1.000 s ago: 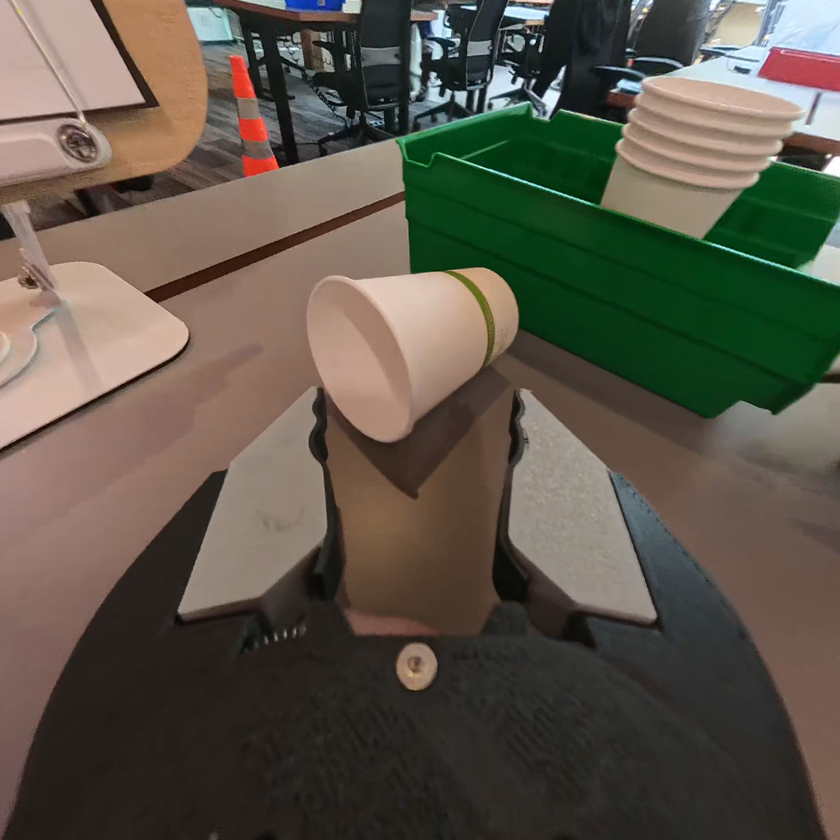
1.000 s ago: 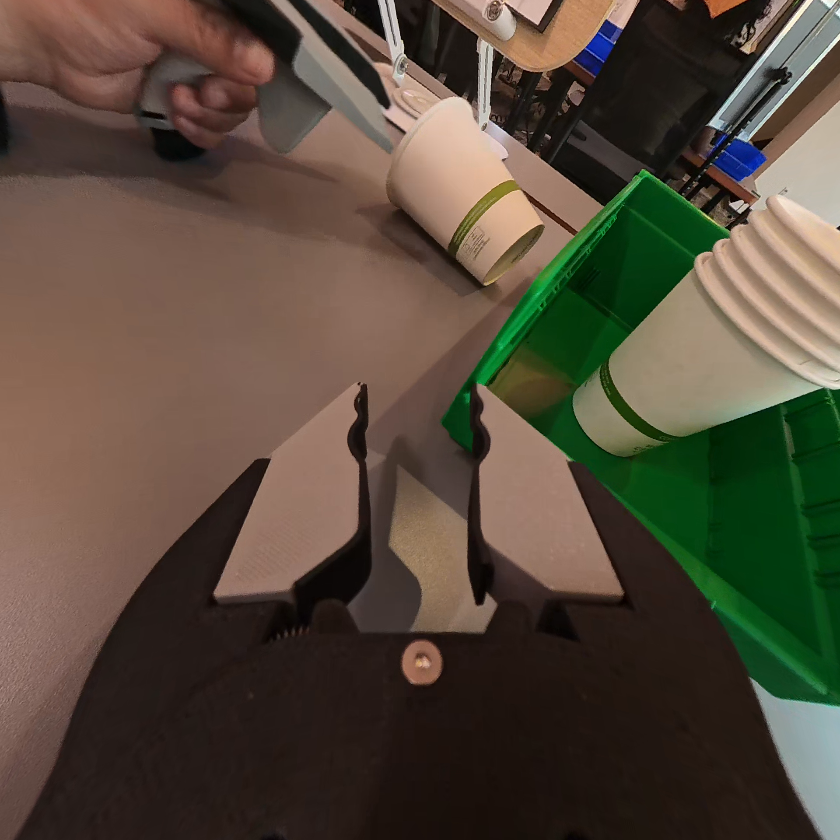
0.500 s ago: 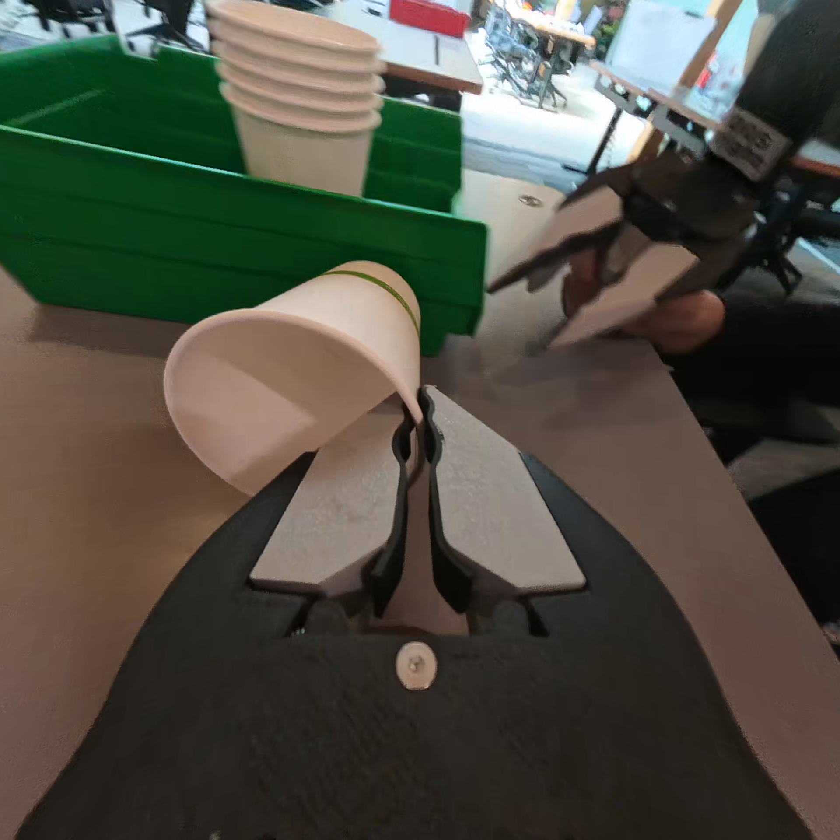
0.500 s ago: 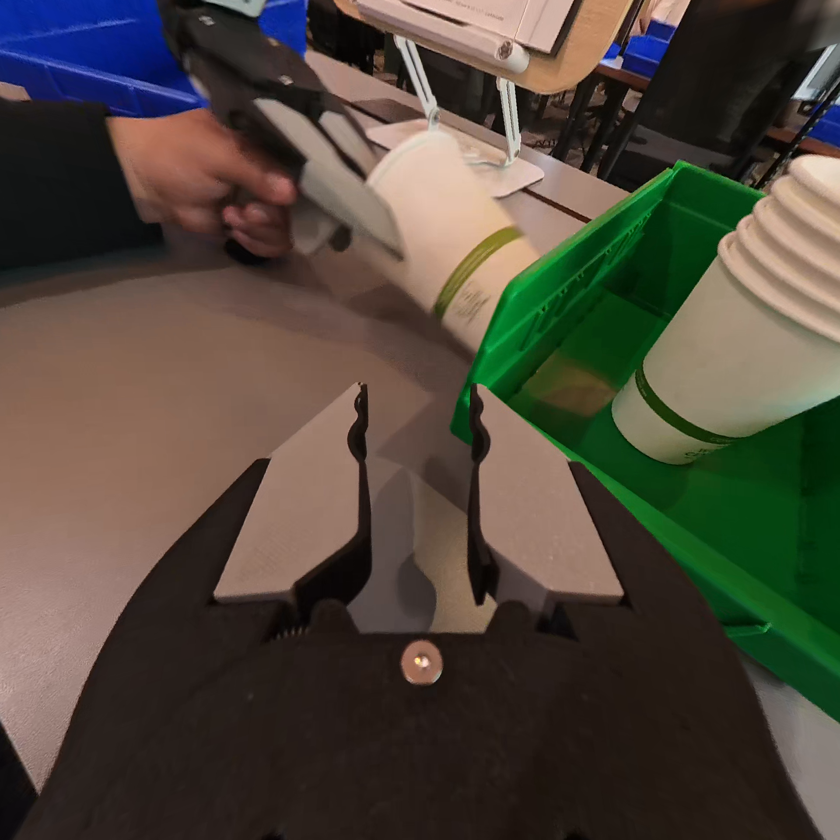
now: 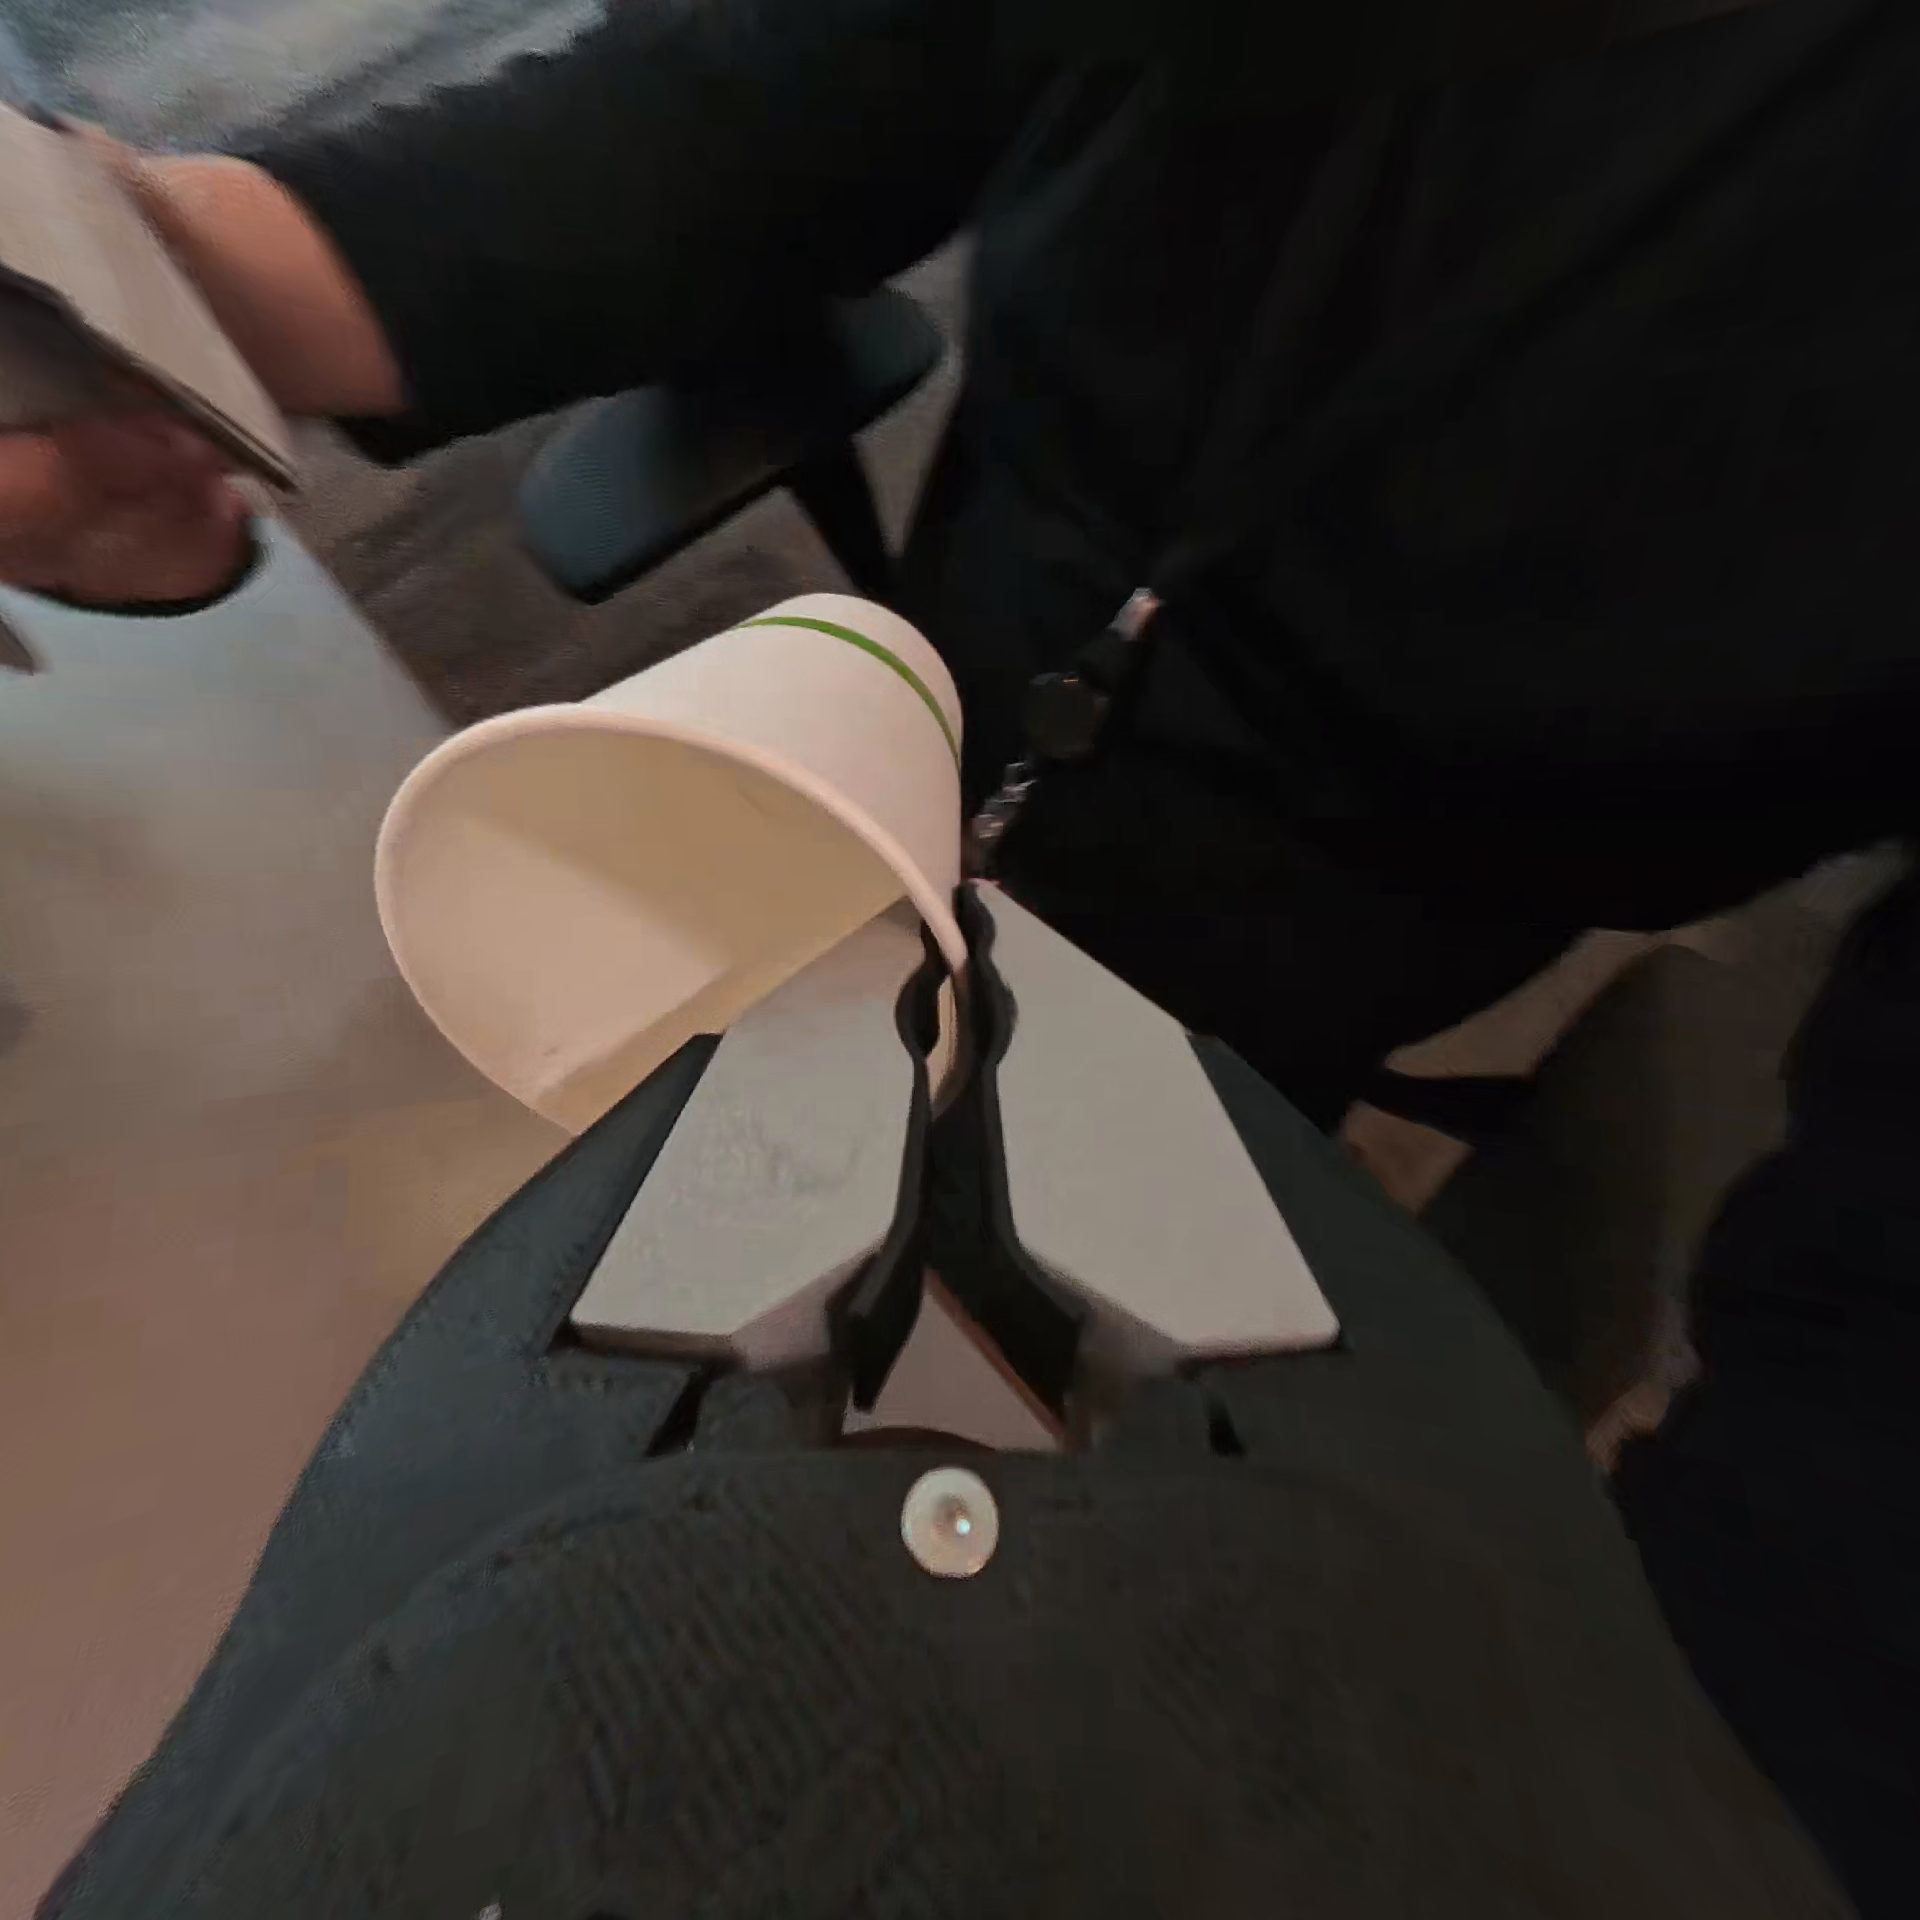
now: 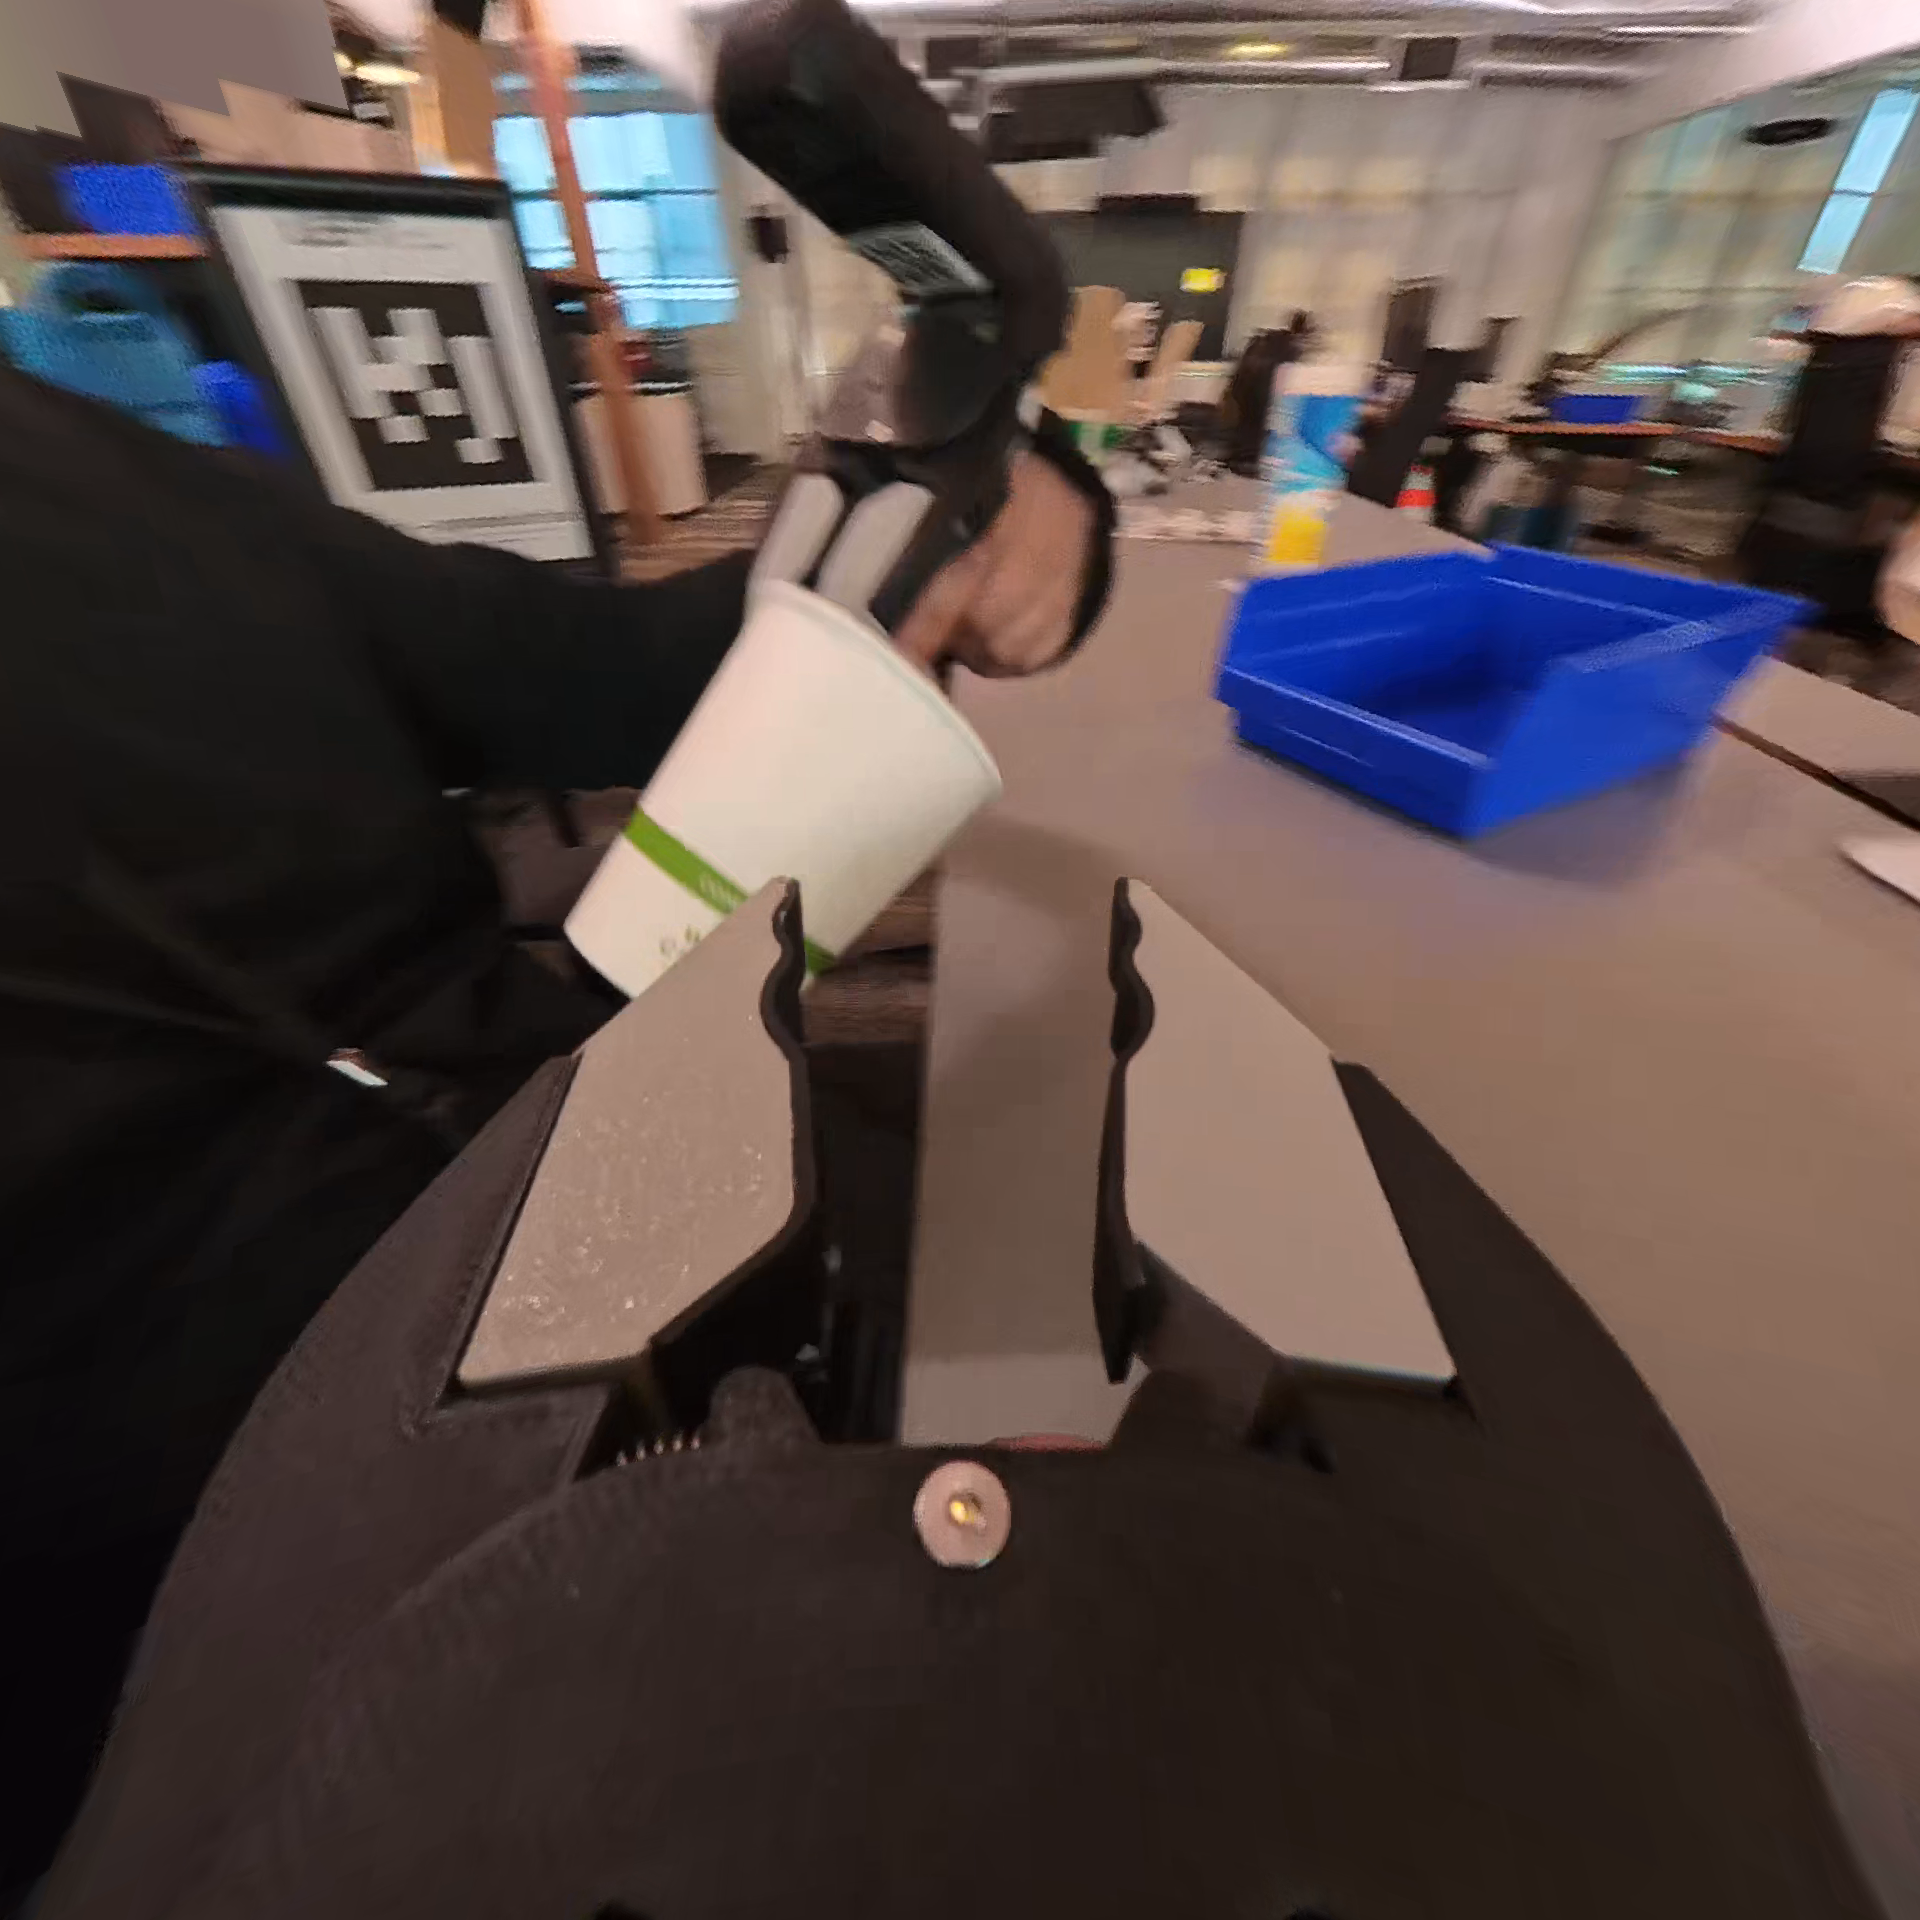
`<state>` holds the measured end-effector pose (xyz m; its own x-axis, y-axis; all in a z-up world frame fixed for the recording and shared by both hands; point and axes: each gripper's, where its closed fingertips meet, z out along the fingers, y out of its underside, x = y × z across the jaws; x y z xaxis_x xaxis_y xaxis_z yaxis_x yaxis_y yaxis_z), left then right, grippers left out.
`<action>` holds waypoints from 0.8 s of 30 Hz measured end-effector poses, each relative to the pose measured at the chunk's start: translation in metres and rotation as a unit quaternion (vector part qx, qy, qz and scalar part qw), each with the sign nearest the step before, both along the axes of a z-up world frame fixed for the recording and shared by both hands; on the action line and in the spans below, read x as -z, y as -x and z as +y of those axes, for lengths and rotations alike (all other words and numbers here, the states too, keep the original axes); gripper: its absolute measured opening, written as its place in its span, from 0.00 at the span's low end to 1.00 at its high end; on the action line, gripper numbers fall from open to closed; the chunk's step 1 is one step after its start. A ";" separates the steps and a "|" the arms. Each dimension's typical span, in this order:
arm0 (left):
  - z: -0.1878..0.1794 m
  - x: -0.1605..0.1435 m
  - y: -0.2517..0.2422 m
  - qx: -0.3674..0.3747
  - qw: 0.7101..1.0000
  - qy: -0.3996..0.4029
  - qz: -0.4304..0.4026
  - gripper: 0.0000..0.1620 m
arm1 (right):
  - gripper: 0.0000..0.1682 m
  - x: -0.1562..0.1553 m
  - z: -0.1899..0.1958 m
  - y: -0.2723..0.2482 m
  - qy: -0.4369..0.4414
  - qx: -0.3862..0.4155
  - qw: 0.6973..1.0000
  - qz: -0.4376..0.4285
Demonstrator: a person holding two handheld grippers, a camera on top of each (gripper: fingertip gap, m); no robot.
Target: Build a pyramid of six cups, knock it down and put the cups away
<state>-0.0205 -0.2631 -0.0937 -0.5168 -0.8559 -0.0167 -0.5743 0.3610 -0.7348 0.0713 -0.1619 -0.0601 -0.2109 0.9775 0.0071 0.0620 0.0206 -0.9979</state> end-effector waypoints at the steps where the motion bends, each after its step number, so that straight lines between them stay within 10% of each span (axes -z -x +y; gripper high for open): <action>1: -0.013 0.002 0.000 0.025 1.000 0.008 0.015 0.00 | 0.34 -0.010 -0.017 0.006 -0.012 -0.033 0.999 0.003; 6: -0.047 0.019 -0.012 0.112 0.991 0.043 0.059 0.00 | 0.36 -0.016 -0.083 0.038 -0.059 -0.160 0.984 -0.041; 8: -0.045 0.026 -0.017 0.120 0.989 0.046 0.067 0.00 | 0.21 0.005 -0.098 0.041 -0.076 -0.211 0.970 -0.098; 9: -0.042 0.028 -0.018 0.121 0.989 0.046 0.070 0.00 | 0.07 0.018 -0.101 0.039 -0.083 -0.232 0.960 -0.133; 17: -0.012 0.032 -0.025 0.092 0.992 0.070 0.050 0.00 | 0.03 0.025 -0.080 0.029 -0.022 -0.241 0.953 -0.182; 24: 0.070 -0.014 -0.045 -0.118 0.978 0.117 -0.127 0.33 | 0.00 -0.014 -0.028 0.017 -0.050 -0.113 0.985 -0.117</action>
